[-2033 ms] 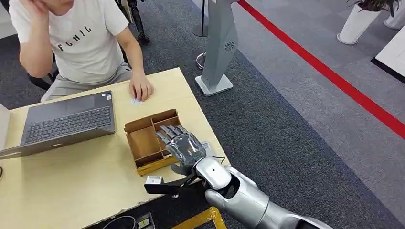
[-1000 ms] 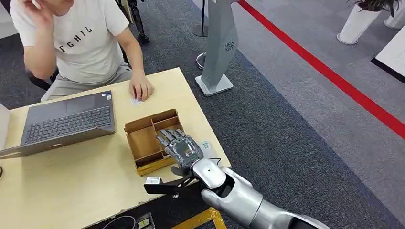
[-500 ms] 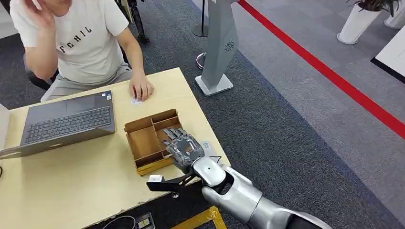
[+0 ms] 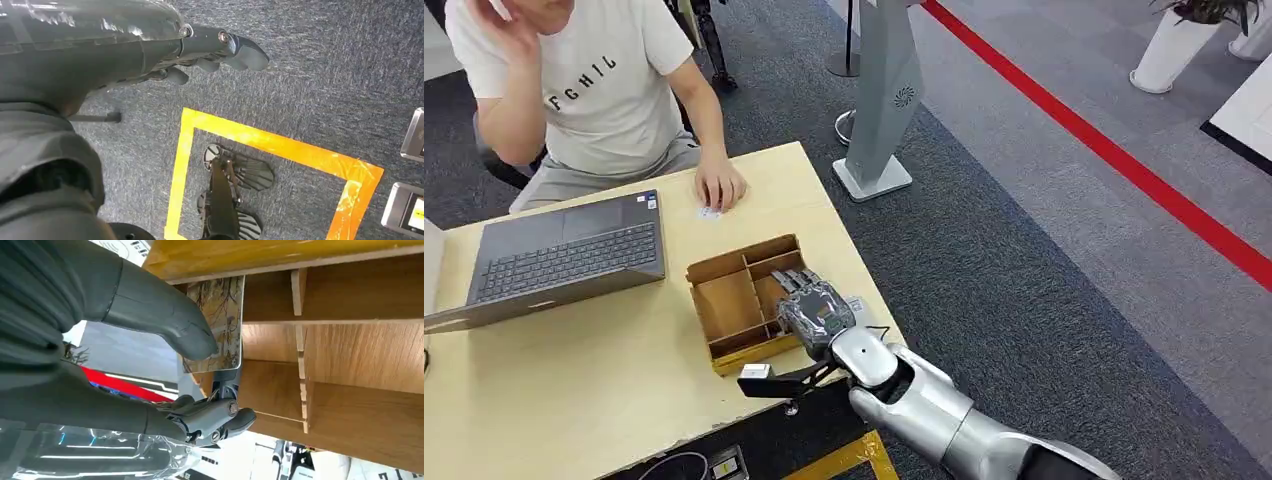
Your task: Pass the card to the sensor for recognition and then transmit it.
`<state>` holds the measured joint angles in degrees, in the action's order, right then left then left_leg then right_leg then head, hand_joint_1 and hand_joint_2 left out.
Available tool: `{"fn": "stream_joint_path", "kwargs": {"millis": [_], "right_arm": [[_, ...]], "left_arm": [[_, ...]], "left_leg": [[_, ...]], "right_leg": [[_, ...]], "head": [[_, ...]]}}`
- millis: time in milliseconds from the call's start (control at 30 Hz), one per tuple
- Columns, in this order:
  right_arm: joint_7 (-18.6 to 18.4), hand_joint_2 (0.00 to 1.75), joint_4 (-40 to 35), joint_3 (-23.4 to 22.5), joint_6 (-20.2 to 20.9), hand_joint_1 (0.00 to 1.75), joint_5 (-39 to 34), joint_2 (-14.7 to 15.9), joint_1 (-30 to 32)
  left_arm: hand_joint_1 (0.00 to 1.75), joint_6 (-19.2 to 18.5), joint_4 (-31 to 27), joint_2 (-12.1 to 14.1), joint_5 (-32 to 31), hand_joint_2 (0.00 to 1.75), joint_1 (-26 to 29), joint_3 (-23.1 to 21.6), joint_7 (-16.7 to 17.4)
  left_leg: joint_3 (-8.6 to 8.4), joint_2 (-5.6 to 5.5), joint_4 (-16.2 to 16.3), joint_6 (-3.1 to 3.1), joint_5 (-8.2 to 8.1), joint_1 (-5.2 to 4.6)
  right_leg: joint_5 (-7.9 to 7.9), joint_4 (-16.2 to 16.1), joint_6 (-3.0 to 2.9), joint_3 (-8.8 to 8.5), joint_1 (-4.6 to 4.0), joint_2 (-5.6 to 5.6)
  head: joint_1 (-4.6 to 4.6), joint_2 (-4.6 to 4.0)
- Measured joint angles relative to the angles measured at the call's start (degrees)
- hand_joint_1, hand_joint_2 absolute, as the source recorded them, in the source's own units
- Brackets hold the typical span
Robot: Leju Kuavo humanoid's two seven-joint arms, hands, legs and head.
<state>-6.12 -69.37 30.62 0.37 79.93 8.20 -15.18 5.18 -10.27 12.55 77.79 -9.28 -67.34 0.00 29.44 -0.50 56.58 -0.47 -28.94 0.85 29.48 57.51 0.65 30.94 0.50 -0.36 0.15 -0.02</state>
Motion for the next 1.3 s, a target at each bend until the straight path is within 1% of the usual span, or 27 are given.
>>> {"fn": "stream_joint_path", "kwargs": {"millis": [367,467,567,800,967,1167,1233,1300], "right_arm": [[1.01,1.75,1.51,-0.85,-2.08,1.75,-0.02,0.00,-0.48],[1.70,1.75,0.59,-1.40,-1.44,1.75,0.87,0.00,-0.94],[2.89,1.75,-2.65,-2.45,0.13,1.75,1.97,0.07,-2.22],[6.43,1.75,-15.20,-5.73,5.49,1.75,3.04,0.44,-7.59],[8.15,1.75,-22.14,-6.77,7.41,1.75,3.87,0.68,-12.72],[9.16,1.75,-24.15,-6.43,7.30,1.75,2.40,0.72,-17.02],[9.18,1.75,-23.59,-6.19,6.45,1.75,2.08,0.48,-18.63],[9.22,1.75,-21.29,-5.36,5.12,1.75,1.73,-0.04,-21.22]], "left_arm": [[0.00,0.02,0.00,0.00,0.52,0.00,0.00,0.00,-0.02],[0.00,0.02,0.00,0.00,0.85,0.00,0.00,0.00,-0.02],[0.00,0.00,0.00,0.00,0.92,0.00,0.01,0.00,-0.02],[0.00,0.02,-0.02,0.02,0.77,0.00,0.04,0.00,-0.11],[0.00,-0.15,-0.02,0.11,0.11,0.00,0.04,0.00,-0.33],[0.00,-0.50,-0.02,0.13,-0.68,0.00,0.02,-0.11,-0.85],[0.00,-0.81,0.00,0.17,-1.20,0.00,-0.01,-0.15,-0.85],[0.00,-1.18,0.00,0.30,-1.60,0.00,-0.08,-0.17,-0.96]], "left_leg": [[-0.01,0.00,0.00,0.00,0.01,0.00],[-0.01,0.00,0.00,0.00,0.01,0.00],[-0.01,0.02,0.01,0.00,0.01,0.00],[-0.03,0.04,0.01,-0.01,0.02,0.00],[-0.04,0.07,0.01,-0.01,0.02,-0.01],[0.01,0.06,0.01,-0.01,0.02,0.00],[0.04,0.04,0.00,-0.01,0.02,0.00],[0.03,0.05,0.00,-0.01,0.02,0.01]], "right_leg": [[-0.01,0.00,0.00,-0.03,0.00,0.00],[-0.03,0.01,-0.01,-0.02,0.00,0.01],[-0.04,0.01,-0.02,-0.01,0.00,0.04],[-0.05,0.02,-0.04,-0.01,0.00,0.05],[-0.05,0.02,-0.04,0.00,0.00,0.08],[-0.05,0.04,-0.04,-0.02,0.00,0.07],[-0.05,0.04,-0.04,-0.01,0.00,0.05],[-0.05,0.07,-0.04,-0.01,0.00,0.06]], "head": [[0.00,0.02],[0.00,0.02],[-0.02,0.00],[0.00,0.02],[-0.02,0.00],[-0.02,0.00],[0.00,0.00],[0.00,0.00]]}}
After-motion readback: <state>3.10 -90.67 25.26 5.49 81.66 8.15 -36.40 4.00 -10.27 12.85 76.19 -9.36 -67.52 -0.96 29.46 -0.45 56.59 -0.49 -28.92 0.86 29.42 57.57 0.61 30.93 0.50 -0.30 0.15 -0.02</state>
